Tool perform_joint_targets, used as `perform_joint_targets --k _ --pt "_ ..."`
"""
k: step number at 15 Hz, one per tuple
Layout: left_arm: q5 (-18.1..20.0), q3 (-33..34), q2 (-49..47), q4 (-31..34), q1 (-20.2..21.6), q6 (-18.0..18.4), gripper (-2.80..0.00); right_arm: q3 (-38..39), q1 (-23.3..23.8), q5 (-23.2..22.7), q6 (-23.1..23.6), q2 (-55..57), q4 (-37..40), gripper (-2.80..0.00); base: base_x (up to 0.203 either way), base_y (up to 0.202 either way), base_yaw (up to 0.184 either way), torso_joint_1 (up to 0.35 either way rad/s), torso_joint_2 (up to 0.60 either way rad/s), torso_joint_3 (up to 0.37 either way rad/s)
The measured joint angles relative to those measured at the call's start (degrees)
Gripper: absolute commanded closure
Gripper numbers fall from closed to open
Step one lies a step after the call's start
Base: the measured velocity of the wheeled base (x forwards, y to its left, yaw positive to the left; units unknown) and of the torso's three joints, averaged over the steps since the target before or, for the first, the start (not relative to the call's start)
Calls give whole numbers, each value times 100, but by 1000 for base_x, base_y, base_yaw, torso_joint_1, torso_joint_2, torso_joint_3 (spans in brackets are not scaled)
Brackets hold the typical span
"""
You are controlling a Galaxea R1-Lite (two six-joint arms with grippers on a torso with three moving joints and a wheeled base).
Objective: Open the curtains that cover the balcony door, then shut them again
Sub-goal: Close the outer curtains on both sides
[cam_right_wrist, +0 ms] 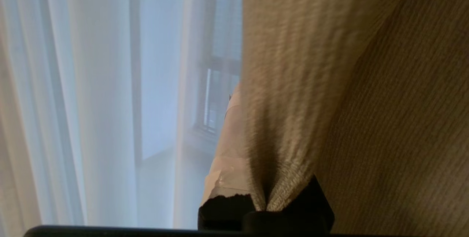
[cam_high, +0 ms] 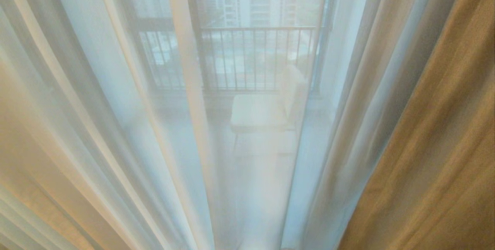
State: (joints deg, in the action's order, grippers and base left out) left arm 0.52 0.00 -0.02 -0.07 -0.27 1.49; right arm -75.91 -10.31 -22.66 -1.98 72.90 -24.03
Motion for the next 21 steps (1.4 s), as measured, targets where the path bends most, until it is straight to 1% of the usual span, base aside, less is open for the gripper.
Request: perform_joint_targets --k 4,8,12,15,17,21 --pt "0 0 0 0 0 0 0 -226 -454 348 42 326 -4 0 0 0 0 0 0 0" --pt "0 0 0 0 0 0 0 -399 -716 412 123 578 -89 0 0 0 0 0 0 0" --pt "-1 0 0 0 0 -1 0 -741 -1181 790 219 891 -80 0 0 0 0 0 0 0" --pt "0 0 0 0 0 0 0 -982 -1483 891 523 1136 -88 0 0 0 0 0 0 0" --pt "0 0 0 0 0 -1 0 -1117 -1662 951 584 1266 -85 0 0 0 0 0 0 0" --pt "-1 0 0 0 0 0 0 -1410 -2144 1388 811 1558 -94 0 0 0 0 0 0 0"
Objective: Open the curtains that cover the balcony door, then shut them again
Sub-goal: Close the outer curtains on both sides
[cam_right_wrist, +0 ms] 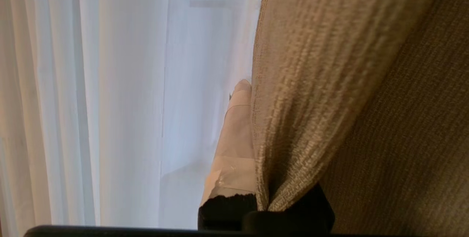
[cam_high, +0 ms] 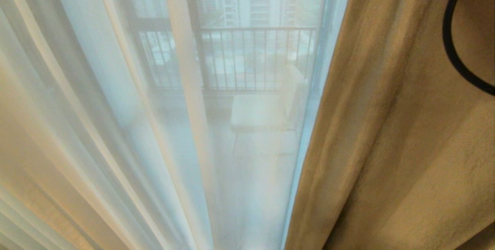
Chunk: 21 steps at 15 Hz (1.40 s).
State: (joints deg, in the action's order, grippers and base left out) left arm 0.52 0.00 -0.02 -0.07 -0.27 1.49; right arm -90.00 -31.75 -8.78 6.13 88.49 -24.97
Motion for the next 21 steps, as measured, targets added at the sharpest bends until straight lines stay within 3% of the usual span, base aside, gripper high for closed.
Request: perform_joint_targets --k 7,14,21 --pt "1 0 0 0 0 2 0 -305 -434 116 353 434 -110 0 0 0 0 0 0 0" --pt "0 0 0 0 0 -1 0 -660 -1003 512 572 919 -227 0 0 0 0 0 0 0" --pt "-1 0 0 0 0 0 0 -784 -1103 509 592 1151 -180 0 0 0 0 0 0 0"
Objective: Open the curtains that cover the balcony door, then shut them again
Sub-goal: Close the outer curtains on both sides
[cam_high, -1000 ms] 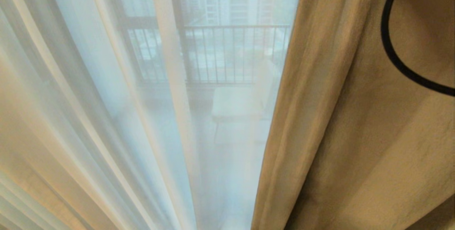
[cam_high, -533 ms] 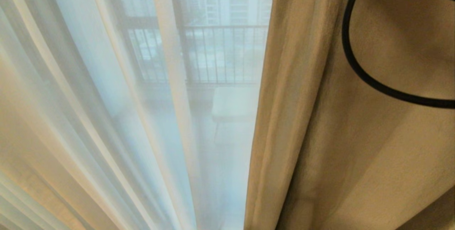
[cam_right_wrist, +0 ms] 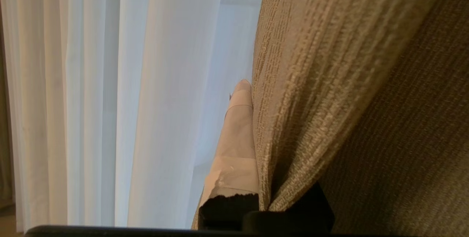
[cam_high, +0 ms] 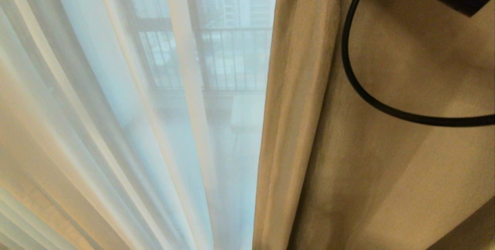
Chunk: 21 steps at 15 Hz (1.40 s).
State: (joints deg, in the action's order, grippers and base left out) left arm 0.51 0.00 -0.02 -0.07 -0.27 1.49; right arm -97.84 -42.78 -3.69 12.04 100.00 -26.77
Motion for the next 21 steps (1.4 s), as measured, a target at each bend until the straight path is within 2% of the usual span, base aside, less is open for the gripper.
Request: perform_joint_targets --k 8,9,17,21 --pt "1 0 0 0 0 0 0 302 3 -2 -10 -266 70 0 0 0 0 0 0 0" --pt "1 0 0 0 0 0 0 419 6 -2 -11 -354 62 -280 0 0 0 0 0 0" --pt "0 0 0 0 0 -1 0 859 17 1 -17 -963 22 -280 0 0 0 0 0 0" --pt "1 0 0 0 0 -1 0 1443 22 1 -34 -1428 48 -280 0 0 0 0 0 0"
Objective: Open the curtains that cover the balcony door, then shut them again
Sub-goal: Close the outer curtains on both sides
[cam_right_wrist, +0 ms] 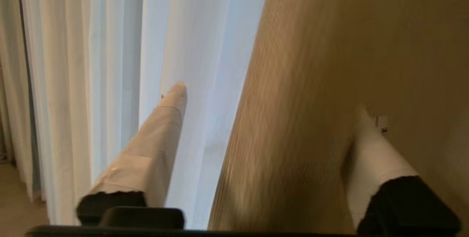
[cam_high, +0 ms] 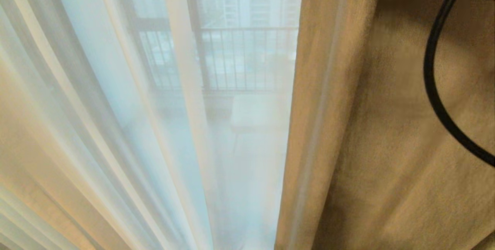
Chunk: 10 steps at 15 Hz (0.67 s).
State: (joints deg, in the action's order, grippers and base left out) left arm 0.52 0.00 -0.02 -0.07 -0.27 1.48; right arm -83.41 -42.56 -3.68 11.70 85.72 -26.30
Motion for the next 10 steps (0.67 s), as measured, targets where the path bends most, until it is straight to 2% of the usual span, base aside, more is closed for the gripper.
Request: perform_joint_targets --k 4,10 --pt "0 0 0 0 0 0 0 799 4 2 -10 -601 20 -280 0 0 0 0 0 0" --pt "0 0 0 0 0 1 0 2550 32 2 -21 -1859 20 -280 0 0 0 0 0 0"
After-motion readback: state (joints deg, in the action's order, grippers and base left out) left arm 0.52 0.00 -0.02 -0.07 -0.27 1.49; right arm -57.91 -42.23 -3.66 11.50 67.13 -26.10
